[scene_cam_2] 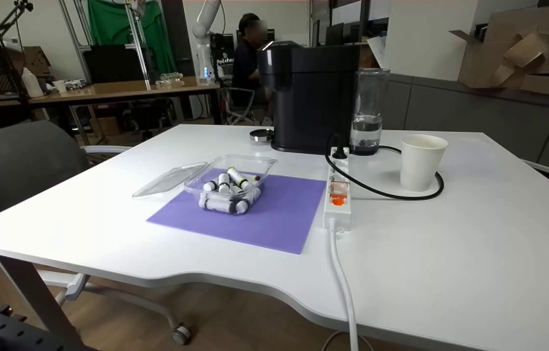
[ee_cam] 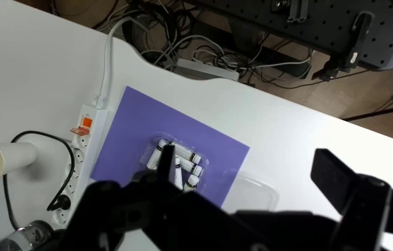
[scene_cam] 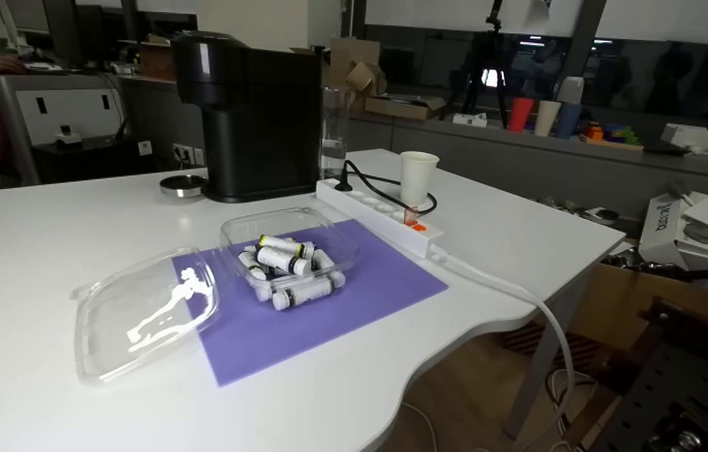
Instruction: Turn on the main switch on the adapter
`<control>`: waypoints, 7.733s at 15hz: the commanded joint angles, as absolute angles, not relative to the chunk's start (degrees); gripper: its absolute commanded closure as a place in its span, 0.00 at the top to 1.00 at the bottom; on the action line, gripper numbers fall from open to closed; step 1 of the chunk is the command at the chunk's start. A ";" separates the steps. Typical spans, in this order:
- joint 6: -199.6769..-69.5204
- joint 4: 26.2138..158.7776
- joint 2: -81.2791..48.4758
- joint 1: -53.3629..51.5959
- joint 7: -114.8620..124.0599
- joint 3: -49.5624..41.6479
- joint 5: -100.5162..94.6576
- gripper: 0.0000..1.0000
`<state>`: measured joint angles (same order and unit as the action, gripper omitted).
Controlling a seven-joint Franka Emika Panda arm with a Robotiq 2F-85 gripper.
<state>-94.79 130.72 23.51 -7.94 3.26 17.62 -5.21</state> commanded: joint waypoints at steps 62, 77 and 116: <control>-140.22 119.80 -25.49 13.83 -20.54 -8.31 -4.54 0.00; -154.70 127.48 -24.18 12.24 -18.13 -8.75 -9.02 0.00; -156.59 124.56 -30.59 19.19 -22.89 -3.78 -4.59 0.00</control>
